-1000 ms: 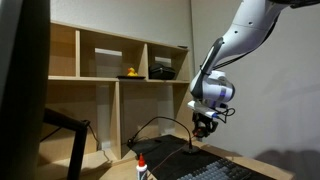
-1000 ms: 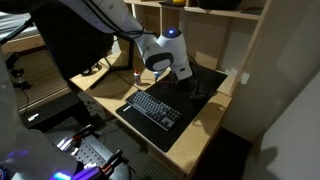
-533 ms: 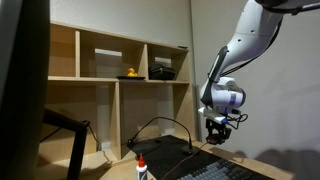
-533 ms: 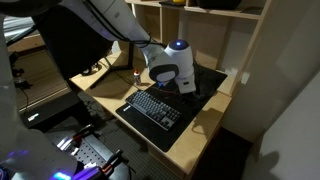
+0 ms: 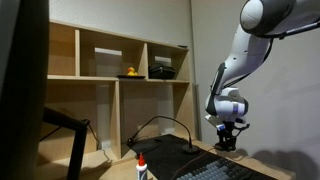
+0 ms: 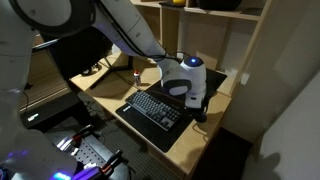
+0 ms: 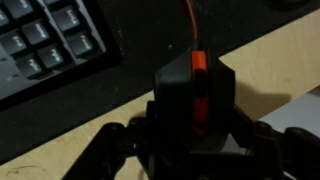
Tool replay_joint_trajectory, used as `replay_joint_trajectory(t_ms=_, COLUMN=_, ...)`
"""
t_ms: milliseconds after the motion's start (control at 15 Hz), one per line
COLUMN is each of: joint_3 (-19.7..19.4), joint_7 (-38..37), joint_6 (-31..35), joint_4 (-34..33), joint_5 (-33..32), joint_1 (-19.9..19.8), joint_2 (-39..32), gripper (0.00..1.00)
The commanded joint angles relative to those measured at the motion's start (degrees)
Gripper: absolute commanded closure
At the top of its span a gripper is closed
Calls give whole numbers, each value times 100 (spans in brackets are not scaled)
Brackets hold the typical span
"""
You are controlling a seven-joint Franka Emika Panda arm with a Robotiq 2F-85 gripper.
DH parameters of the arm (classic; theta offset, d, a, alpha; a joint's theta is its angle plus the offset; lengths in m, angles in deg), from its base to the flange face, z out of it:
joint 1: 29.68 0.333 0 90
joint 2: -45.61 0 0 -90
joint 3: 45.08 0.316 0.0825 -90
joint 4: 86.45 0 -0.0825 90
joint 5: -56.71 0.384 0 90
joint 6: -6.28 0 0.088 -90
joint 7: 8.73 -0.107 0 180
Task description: Move the mouse to the right side of the desk
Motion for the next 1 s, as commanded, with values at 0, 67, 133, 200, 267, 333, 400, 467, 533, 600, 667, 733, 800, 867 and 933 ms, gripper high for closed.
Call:
replay_joint_trajectory(t_ms=0, joint_3=20, joint_7=-173, joint_6=-6, joint_4=-142, joint_5=0, joint_1=-60, joint_2=-176, gripper=30)
replay_joint_trajectory(t_ms=67, joint_3=22, joint_7=-259, joint_6=-5, joint_4=-248, joint_5=23, joint_1=-81, joint_2=-310, gripper=30)
replay_joint_trajectory(t_ms=133, joint_3=23, joint_7=-300, joint_6=-5, joint_4=-306, joint_5=35, joint_1=-94, joint_2=-379, gripper=30)
replay_joint_trajectory(t_ms=200, joint_3=26, joint_7=-319, joint_6=-7, joint_4=-345, joint_5=41, joint_1=-96, joint_2=-405, gripper=30)
replay_joint_trajectory(t_ms=267, joint_3=28, joint_7=-333, joint_6=-13, joint_4=-364, joint_5=41, joint_1=-97, joint_2=-407, gripper=55)
replay_joint_trajectory(t_ms=333, joint_3=-159, joint_7=-726, joint_6=-219, joint_4=-342, joint_5=30, joint_1=59, joint_2=-411, gripper=55)
replay_joint_trajectory(t_ms=400, joint_3=-262, joint_7=-1245, joint_6=-221, joint_4=-298, joint_5=152, joint_1=201, joint_2=-428, gripper=55)
replay_joint_trajectory(t_ms=467, joint_3=-181, joint_7=-1500, joint_6=-208, joint_4=-347, joint_5=240, joint_1=156, joint_2=-445, gripper=55)
replay_joint_trajectory(t_ms=533, joint_3=-167, joint_7=-1842, joint_6=-215, joint_4=-378, joint_5=265, joint_1=166, joint_2=-470, gripper=55)
replay_joint_trajectory(t_ms=600, joint_3=-49, joint_7=-2100, joint_6=-175, joint_4=-385, joint_5=351, joint_1=114, joint_2=-459, gripper=55)
replay_joint_trajectory(t_ms=667, joint_3=3, joint_7=-2386, joint_6=-124, joint_4=-427, joint_5=407, joint_1=90, joint_2=-478, gripper=55)
replay_joint_trajectory(t_ms=733, joint_3=46, joint_7=-2668, joint_6=-82, joint_4=-449, joint_5=475, joint_1=83, joint_2=-484, gripper=55)
replay_joint_trajectory(t_ms=800, joint_3=109, joint_7=-2909, joint_6=10, joint_4=-468, joint_5=563, joint_1=54, joint_2=-500, gripper=55)
replay_joint_trajectory(t_ms=867, joint_3=147, joint_7=-3156, joint_6=116, joint_4=-495, joint_5=638, joint_1=42, joint_2=-517, gripper=55)
replay_joint_trajectory(t_ms=933, joint_3=192, joint_7=-3378, joint_6=222, joint_4=-520, joint_5=715, joint_1=19, joint_2=-534, gripper=55)
